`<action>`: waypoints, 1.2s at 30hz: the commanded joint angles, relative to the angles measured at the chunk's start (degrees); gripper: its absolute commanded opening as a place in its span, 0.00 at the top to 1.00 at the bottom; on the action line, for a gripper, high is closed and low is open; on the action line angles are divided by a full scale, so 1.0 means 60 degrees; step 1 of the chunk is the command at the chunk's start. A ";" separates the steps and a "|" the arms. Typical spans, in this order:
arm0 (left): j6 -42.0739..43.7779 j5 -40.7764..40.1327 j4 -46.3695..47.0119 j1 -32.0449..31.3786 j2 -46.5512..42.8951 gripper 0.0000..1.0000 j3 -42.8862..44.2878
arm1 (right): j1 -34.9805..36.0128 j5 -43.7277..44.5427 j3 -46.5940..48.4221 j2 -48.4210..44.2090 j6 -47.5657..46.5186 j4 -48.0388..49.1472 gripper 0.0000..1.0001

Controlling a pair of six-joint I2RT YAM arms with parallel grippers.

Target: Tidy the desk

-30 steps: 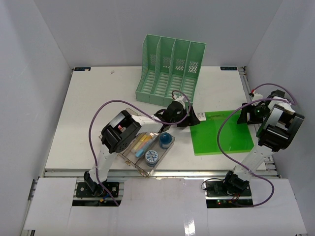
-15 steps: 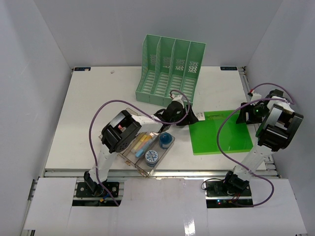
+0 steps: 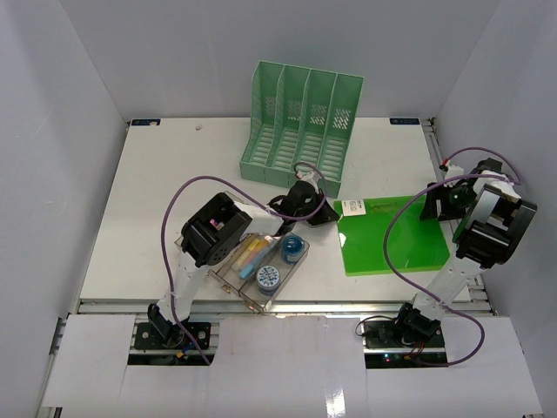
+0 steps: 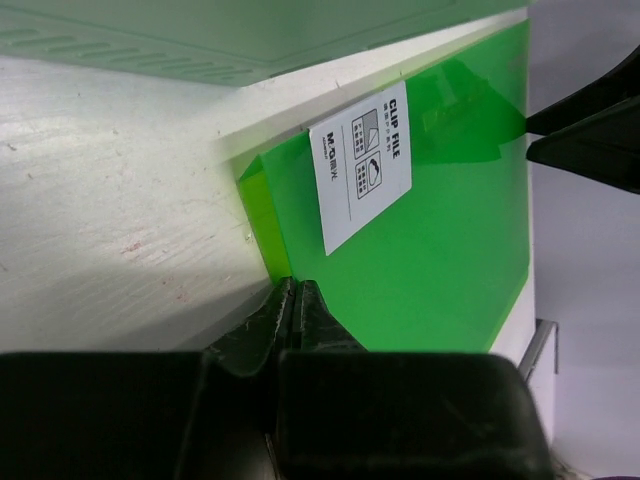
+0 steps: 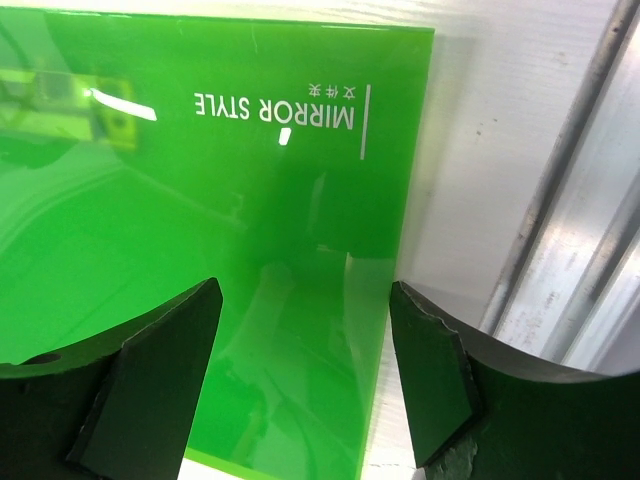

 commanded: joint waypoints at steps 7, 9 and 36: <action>-0.0450 0.1103 0.1067 0.0017 -0.0157 1.00 -0.0237 | 0.0097 -0.0466 0.0064 -0.0225 -0.0075 -0.0320 0.26; -0.0425 0.1084 0.1230 0.0057 -0.0404 1.00 -0.0457 | 0.0097 -0.0506 0.0045 -0.0269 -0.0161 -0.0314 0.24; 0.3261 0.1886 0.2037 0.0118 -0.2793 1.00 -0.2588 | 0.2794 -0.4823 0.0196 -0.2705 -1.1832 -0.5533 0.10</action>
